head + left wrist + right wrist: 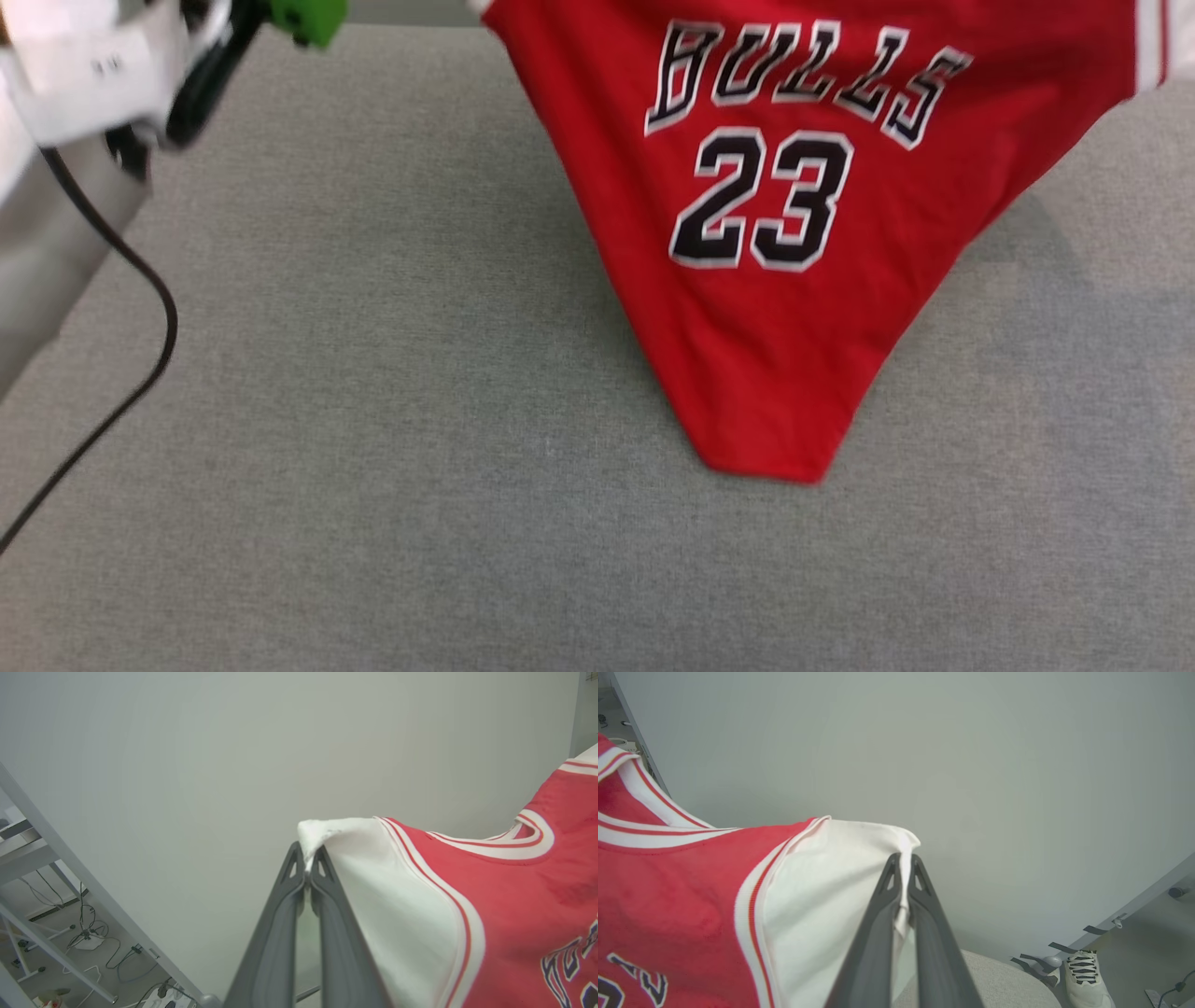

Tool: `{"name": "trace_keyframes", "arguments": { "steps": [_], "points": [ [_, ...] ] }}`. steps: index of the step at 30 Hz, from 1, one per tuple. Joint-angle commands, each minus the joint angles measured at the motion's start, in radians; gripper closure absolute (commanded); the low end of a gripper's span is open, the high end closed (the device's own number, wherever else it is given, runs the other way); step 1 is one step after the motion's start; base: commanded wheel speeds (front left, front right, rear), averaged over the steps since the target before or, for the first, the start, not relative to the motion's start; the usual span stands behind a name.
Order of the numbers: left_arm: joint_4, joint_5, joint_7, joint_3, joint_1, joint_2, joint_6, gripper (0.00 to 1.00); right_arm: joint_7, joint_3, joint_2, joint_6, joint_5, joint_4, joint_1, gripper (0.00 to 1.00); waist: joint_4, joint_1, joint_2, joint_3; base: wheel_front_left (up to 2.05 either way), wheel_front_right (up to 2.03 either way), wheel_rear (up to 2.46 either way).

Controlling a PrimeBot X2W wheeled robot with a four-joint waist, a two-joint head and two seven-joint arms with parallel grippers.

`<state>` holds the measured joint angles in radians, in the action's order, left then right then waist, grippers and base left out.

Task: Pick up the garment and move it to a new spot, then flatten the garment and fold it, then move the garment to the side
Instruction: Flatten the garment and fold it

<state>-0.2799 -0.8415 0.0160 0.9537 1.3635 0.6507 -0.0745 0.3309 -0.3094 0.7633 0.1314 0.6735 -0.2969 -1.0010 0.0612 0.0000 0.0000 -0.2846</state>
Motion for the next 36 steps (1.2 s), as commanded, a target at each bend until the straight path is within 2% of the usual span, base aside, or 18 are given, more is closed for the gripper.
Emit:
{"name": "trace_keyframes", "arguments": {
  "steps": [1, 9, 14, 20, 23, 28, 36],
  "points": [
    [-0.022, 0.007, -0.002, -0.012, 0.049, -0.019, 0.01, 1.0, 0.008, 0.006, -0.014, -0.001, -0.025, -0.005, -0.056, 1.0, -0.012, 0.0, 0.0, -0.039, 0.0, 0.0, 0.0],
    [-0.196, 0.054, -0.006, -0.05, 0.333, -0.104, 0.066, 1.0, 0.003, 0.006, -0.083, -0.001, -0.185, -0.118, -0.395, 1.0, -0.036, 0.0, 0.0, -0.143, 0.0, 0.0, 0.0],
    [-0.32, 0.082, 0.026, -0.07, 0.489, -0.149, 0.097, 1.0, -0.059, -0.003, -0.134, -0.001, -0.279, -0.229, -0.608, 1.0, -0.048, 0.0, 0.0, -0.185, 0.0, 0.0, 0.0],
    [-0.44, 0.09, 0.07, -0.088, 0.586, -0.177, 0.12, 1.0, -0.135, -0.033, -0.203, -0.001, -0.336, -0.379, -0.778, 1.0, -0.053, 0.0, 0.0, -0.225, 0.0, 0.0, 0.0],
    [-0.49, 0.085, 0.09, -0.085, 0.582, -0.191, 0.135, 1.0, -0.173, -0.065, -0.229, -0.001, -0.33, -0.439, -0.797, 1.0, -0.055, 0.0, 0.0, -0.242, 0.0, 0.0, 0.0],
    [-0.547, 0.075, 0.135, -0.068, 0.517, -0.202, 0.158, 1.0, -0.244, -0.118, -0.264, -0.001, -0.283, -0.51, -0.743, 1.0, -0.06, 0.0, 0.0, -0.253, 0.0, 0.0, 0.0],
    [-0.58, 0.015, 0.219, -0.072, 0.269, -0.186, 0.178, 1.0, -0.369, -0.235, -0.311, -0.001, -0.146, -0.551, -0.51, 1.0, -0.062, 0.0, 0.0, -0.187, 0.0, 0.0, 0.0]
  ]
}}
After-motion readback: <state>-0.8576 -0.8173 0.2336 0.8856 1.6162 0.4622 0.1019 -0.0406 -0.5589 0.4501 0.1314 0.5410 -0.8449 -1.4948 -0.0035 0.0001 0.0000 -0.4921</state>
